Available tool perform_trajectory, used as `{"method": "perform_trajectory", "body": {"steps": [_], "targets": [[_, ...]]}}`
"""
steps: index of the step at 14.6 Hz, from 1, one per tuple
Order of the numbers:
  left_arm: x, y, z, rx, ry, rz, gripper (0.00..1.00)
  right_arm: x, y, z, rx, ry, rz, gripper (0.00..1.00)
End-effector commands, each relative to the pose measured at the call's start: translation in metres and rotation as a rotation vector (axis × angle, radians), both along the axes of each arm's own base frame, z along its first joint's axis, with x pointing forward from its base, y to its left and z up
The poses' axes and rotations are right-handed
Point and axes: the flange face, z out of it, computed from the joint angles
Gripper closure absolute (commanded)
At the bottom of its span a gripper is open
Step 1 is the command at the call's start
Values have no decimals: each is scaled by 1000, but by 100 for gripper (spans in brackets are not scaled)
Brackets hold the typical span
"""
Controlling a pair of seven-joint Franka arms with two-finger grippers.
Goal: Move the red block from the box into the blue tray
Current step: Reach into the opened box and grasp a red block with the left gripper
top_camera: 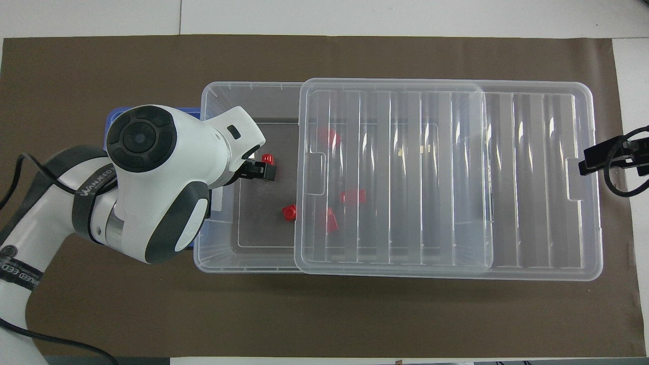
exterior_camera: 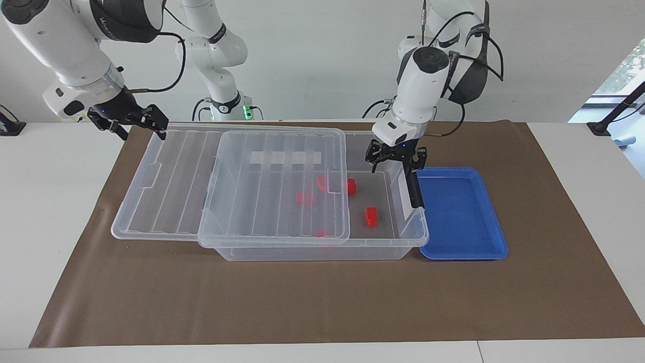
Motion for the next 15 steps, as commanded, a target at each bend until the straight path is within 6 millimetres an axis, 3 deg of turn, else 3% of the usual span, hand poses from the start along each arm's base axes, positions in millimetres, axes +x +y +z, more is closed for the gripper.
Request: {"method": "perform_trajectory", "body": {"steps": [1, 8, 13, 15], "targets": [[4, -10, -29, -16, -8, 52, 0, -1, -4, 5, -2, -40, -25, 0], [3, -8, -86, -28, -16, 99, 0, 0, -5, 6, -3, -50, -22, 0], [7, -18, -130, -29, -4, 139, 0, 0, -6, 5, -4, -48, -22, 0], [7, -19, -141, -19, 8, 139, 7, 0, -6, 5, -4, -48, -22, 0]]}}
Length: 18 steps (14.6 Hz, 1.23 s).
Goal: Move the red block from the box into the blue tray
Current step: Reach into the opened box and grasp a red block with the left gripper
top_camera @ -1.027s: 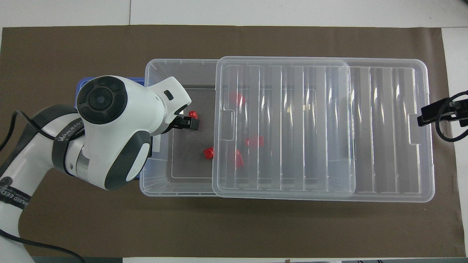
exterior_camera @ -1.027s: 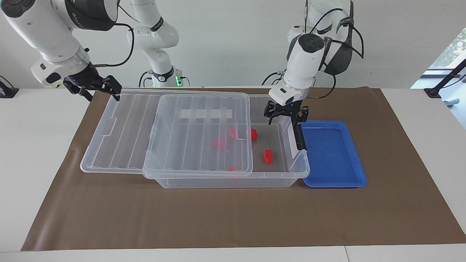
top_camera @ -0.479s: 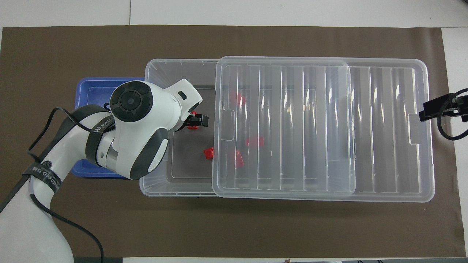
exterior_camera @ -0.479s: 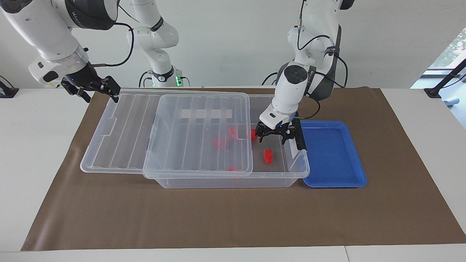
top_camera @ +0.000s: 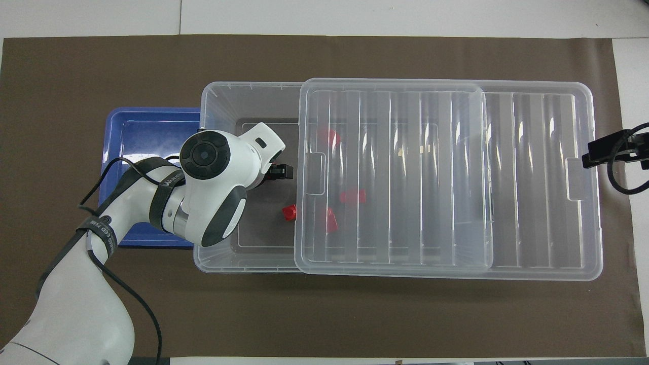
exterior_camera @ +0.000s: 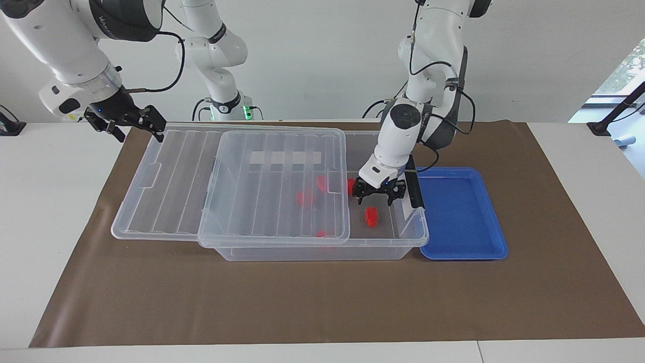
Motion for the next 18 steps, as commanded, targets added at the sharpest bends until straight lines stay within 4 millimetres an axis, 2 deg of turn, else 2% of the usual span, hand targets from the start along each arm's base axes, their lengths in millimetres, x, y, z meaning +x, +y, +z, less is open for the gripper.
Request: {"method": "perform_trajectory", "body": {"steps": [1, 2, 3, 7, 9, 15, 18], "targets": [[-2, -4, -8, -1, -8, 24, 22, -3, -2, 2, 0, -13, -13, 0], [-2, -4, -9, 0, -6, 38, 57, -3, -2, 2, 0, -13, -13, 0], [-2, -4, -9, 5, -5, 45, 99, -3, -2, 2, 0, -13, -13, 0], [1, 2, 2, 16, -12, 48, 100, -3, -2, 2, 0, -13, -13, 0], [-2, 9, 25, 27, -1, 53, 100, -3, -2, 2, 0, -11, -13, 0], [-24, 20, 114, 49, 13, 41, 100, -3, -2, 2, -7, -17, -15, 0], [-38, 33, 159, 43, -8, 45, 100, -2, -4, 2, -6, -21, -3, 0]]}}
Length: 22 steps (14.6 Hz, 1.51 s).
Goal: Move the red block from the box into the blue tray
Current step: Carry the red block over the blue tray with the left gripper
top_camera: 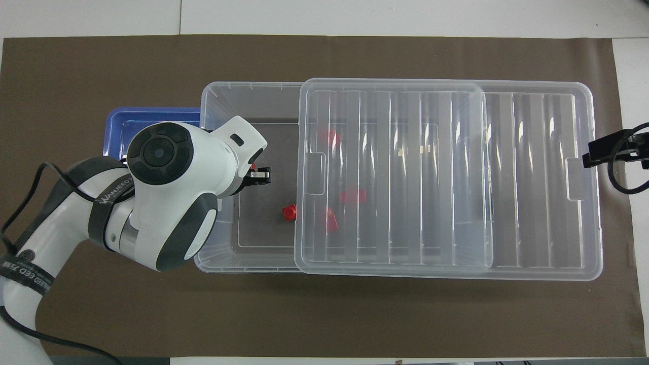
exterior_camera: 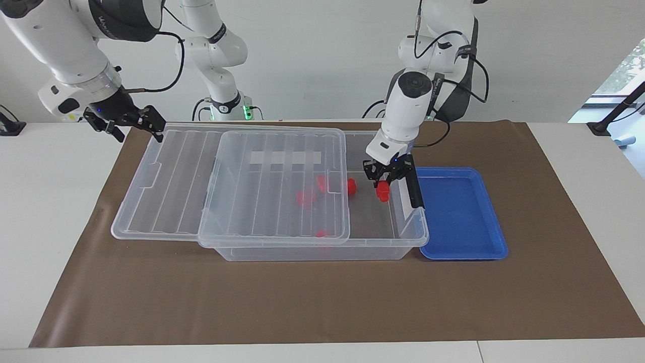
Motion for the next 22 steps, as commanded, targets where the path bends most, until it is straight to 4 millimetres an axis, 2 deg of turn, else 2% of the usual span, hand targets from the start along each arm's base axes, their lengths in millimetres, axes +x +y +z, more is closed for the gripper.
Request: {"method": "perform_trajectory", "body": {"steps": [1, 2, 3, 4, 5, 6, 8, 10, 11, 13, 14, 16, 19, 22], "targets": [[-14, 22, 42, 19, -15, 19, 100, -3, -5, 1, -5, -18, 9, 0], [-17, 29, 55, 18, -20, 26, 100, -2, -11, 1, -5, -29, 18, 9], [-20, 33, 62, 17, -23, 31, 100, -2, -17, -1, -2, -34, 42, 37], [-19, 43, 67, 16, -27, 43, 100, -2, -22, -3, -1, -44, 74, 81], [-12, 59, 66, 19, -24, 66, 100, -1, -31, -10, -1, -50, 75, 100], [-8, 71, 64, 21, -27, 60, 100, -3, -46, -11, -2, -61, 64, 100], [-2, 117, 47, 32, -30, 27, 100, -5, -70, -21, -1, -74, 71, 100], [8, 169, 30, 38, -60, -10, 100, -5, -90, -46, -5, -89, 87, 100], [13, 187, 23, 42, -70, -29, 100, -3, -93, -57, -7, -89, 86, 100], [20, 218, 1, 52, -74, -71, 100, -2, -92, -94, -11, -101, 87, 100], [20, 225, -10, 56, -72, -96, 100, -3, -93, -110, -13, -108, 86, 100], [16, 231, -33, 61, -68, -136, 100, -4, -93, -122, -12, -107, 75, 100], [14, 231, -74, 59, -75, -166, 100, -3, -88, -122, -12, -110, 79, 100], [26, 230, -108, 55, -95, -168, 100, -3, -86, -128, -7, -109, 78, 100]]}}
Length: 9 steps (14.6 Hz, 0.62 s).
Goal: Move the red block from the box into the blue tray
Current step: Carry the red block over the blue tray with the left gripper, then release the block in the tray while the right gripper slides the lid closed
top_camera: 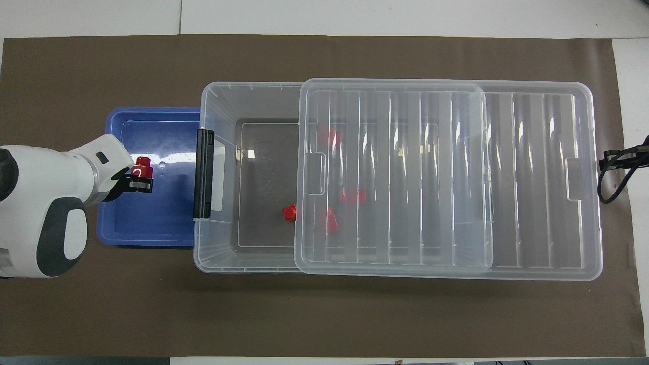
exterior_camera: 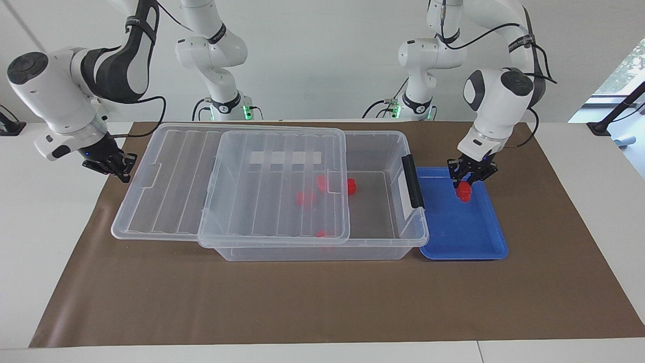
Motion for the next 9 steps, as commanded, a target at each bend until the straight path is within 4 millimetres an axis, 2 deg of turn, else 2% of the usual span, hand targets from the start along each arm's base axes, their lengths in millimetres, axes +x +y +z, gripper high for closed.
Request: {"method": "perform_trajectory", "body": {"steps": [1, 4, 6, 9], "targets": [[9, 1, -26, 1, -28, -21, 100, -7, 2, -5, 9, -9, 3, 100], [10, 11, -42, 2, -2, 1, 100, -7, 2, -9, 11, -11, 1, 100], [11, 11, -49, 3, 2, -2, 100, -7, 6, -14, 10, -20, 3, 100], [13, 18, -50, 1, -7, 17, 100, -2, 28, -13, 13, -23, -17, 100]]}}
